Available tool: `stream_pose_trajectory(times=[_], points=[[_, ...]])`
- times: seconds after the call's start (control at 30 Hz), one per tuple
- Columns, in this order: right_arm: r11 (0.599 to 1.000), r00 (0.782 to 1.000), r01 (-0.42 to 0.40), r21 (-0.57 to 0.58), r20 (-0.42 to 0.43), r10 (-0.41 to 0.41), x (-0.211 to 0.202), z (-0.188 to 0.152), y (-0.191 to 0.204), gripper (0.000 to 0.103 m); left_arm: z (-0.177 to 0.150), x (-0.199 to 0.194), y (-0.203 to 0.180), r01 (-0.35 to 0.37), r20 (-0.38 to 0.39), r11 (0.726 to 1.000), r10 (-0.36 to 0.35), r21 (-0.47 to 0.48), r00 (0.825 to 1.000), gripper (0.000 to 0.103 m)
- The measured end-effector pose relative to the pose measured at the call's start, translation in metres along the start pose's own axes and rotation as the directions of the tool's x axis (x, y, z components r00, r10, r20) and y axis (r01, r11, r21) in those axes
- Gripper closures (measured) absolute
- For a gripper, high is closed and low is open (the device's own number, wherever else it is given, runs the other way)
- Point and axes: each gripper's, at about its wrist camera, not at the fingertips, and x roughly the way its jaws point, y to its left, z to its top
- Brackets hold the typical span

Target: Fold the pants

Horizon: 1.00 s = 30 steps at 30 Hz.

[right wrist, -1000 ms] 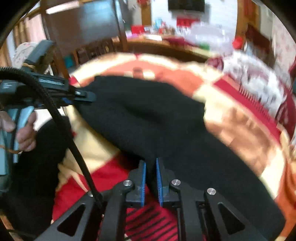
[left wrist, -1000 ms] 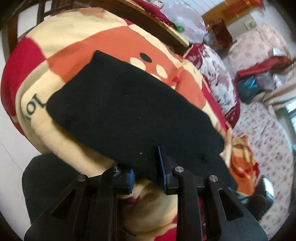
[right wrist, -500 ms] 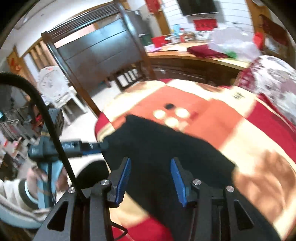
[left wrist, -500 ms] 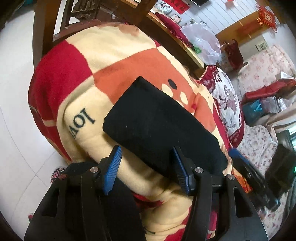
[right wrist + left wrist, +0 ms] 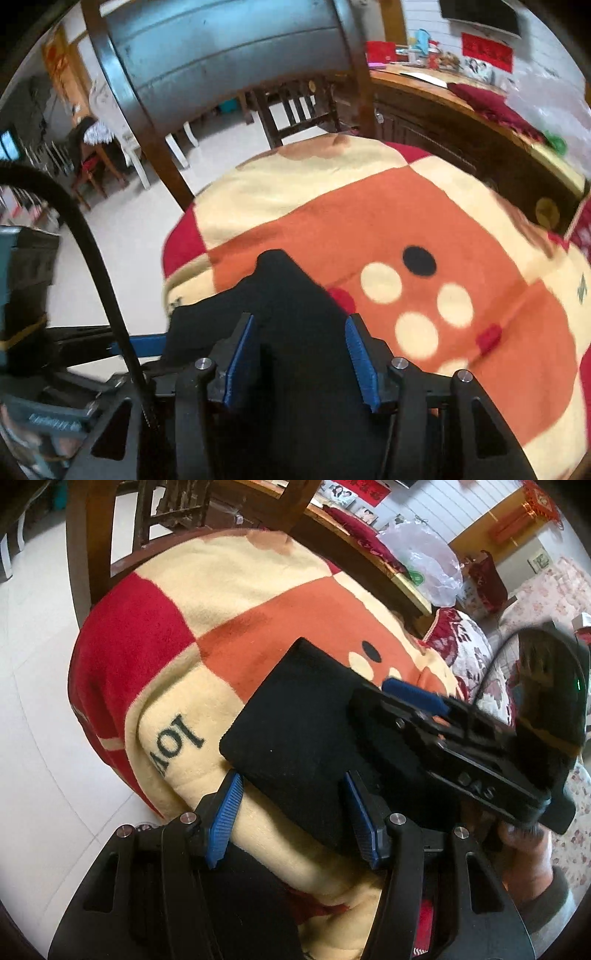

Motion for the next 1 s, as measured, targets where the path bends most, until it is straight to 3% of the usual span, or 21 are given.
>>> stream_pose_trajectory(times=[0.13, 0.17, 0.23, 0.27, 0.37, 0.63, 0.73, 0.8, 0.93, 1.0], points=[[0.999, 0.998, -0.004, -0.034, -0.069, 0.002, 0.018, 0.008, 0.000, 0.055, 0.004, 0.004, 0.000, -0.005, 0.017, 1.000, 0.005, -0.010, 1.000, 0.048], [0.999, 0.996, -0.003, -0.047, -0.084, -0.001, 0.023, 0.009, 0.001, 0.066, 0.005, 0.004, 0.000, -0.006, 0.021, 1.000, 0.007, -0.009, 1.000, 0.048], [0.998, 0.996, 0.003, -0.068, -0.086, -0.009, 0.024, 0.009, 0.004, 0.074, 0.009, 0.007, -0.002, -0.016, 0.030, 1.000, 0.015, 0.012, 0.999, 0.050], [0.997, 0.997, 0.006, -0.075, -0.080, -0.012, 0.023, 0.010, 0.005, 0.083, 0.011, 0.008, -0.003, -0.022, 0.033, 0.999, 0.021, 0.025, 0.999, 0.052], [0.998, 0.998, 0.014, -0.054, -0.055, -0.016, 0.015, 0.013, 0.005, 0.090, 0.018, 0.007, -0.004, -0.026, 0.059, 0.999, 0.023, 0.043, 0.998, 0.061], [0.994, 0.998, 0.058, 0.098, 0.006, -0.059, 0.030, 0.015, -0.004, 0.089, 0.019, 0.010, -0.003, -0.084, 0.094, 0.994, 0.077, 0.071, 0.993, 0.064], [0.988, 1.000, 0.014, 0.155, 0.020, -0.017, 0.021, 0.016, -0.008, 0.085, 0.018, 0.006, -0.005, -0.110, 0.075, 0.991, 0.104, 0.079, 0.992, 0.063], [0.984, 0.998, -0.021, 0.176, 0.054, 0.011, 0.003, 0.011, -0.010, 0.080, 0.016, -0.003, -0.005, -0.116, 0.089, 0.991, 0.109, 0.070, 0.990, 0.063], [0.976, 0.987, -0.022, 0.216, 0.162, -0.013, -0.050, -0.015, -0.010, 0.077, 0.011, -0.023, -0.018, -0.167, 0.165, 0.980, 0.147, 0.110, 0.975, 0.063], [0.962, 0.975, -0.021, 0.271, 0.217, -0.039, -0.081, -0.038, -0.014, 0.066, 0.007, -0.032, -0.028, -0.168, 0.182, 0.976, 0.141, 0.142, 0.973, 0.063]])
